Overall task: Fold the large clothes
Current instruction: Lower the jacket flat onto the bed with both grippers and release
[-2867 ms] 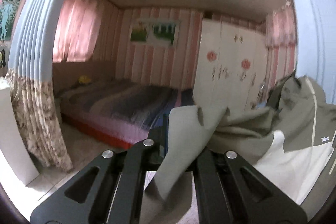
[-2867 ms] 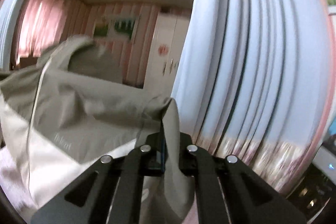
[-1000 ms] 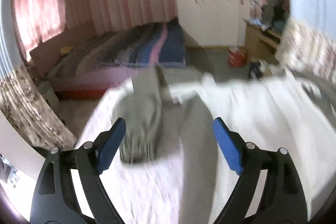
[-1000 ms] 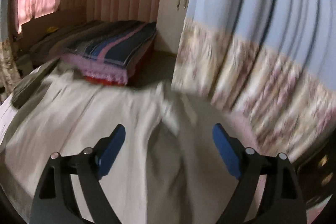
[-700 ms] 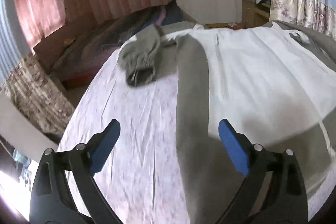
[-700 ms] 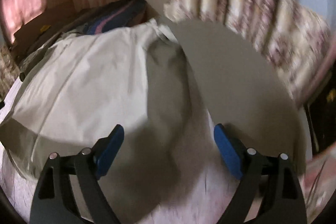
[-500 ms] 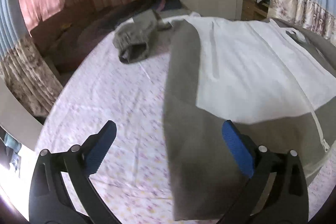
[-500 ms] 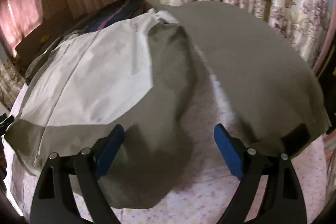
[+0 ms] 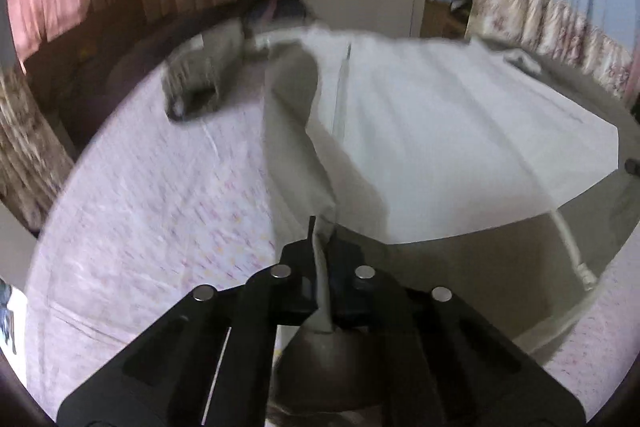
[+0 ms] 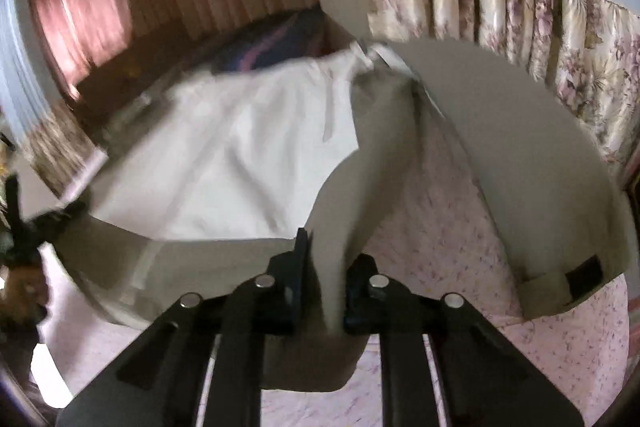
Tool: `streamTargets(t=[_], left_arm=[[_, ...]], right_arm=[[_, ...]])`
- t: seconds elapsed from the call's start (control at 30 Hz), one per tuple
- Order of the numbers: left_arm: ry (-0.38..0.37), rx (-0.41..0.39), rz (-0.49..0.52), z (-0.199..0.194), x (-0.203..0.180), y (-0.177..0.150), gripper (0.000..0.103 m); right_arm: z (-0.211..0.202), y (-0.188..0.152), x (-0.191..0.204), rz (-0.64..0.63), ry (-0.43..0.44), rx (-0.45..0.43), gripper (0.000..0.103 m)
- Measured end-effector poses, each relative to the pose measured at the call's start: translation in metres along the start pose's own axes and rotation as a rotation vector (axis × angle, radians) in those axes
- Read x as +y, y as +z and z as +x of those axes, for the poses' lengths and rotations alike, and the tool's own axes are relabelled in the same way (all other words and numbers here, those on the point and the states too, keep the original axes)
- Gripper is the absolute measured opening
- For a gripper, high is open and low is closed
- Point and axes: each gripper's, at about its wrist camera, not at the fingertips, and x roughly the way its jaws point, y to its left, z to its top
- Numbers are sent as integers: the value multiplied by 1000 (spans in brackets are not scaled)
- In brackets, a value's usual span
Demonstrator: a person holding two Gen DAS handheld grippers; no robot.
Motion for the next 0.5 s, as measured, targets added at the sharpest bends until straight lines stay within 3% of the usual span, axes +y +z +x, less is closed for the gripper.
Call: streamTargets(t=[0.17,0.3,0.37,0.4,0.43,0.47,0.5], left_arm=[[-22,-135,-57,-67,13,12,1],[-4,-150,-69,-80,22,4,2],[12,-97,-41,-69,21,-2,4],[22,-58,-24,-60,20,-6,10],[29,-32,-29,-54,21,-13,15],[40,-30,-35,-53,22,-18,21],[50,-27,-31,-53,23,-21,40]], right_arm=[[-56,12,12,41,66,-91,13],[-43,-4,3,77,50,-19,17],[-28,-16,1,55,-17,57,29],[-25,-21,-1,45,-44,72,41],[-25,-26,-3,41,-64,79,63],[-31,-29,-7,39,-77,58,70],[-39,-32,-13,41,-112,25,74]])
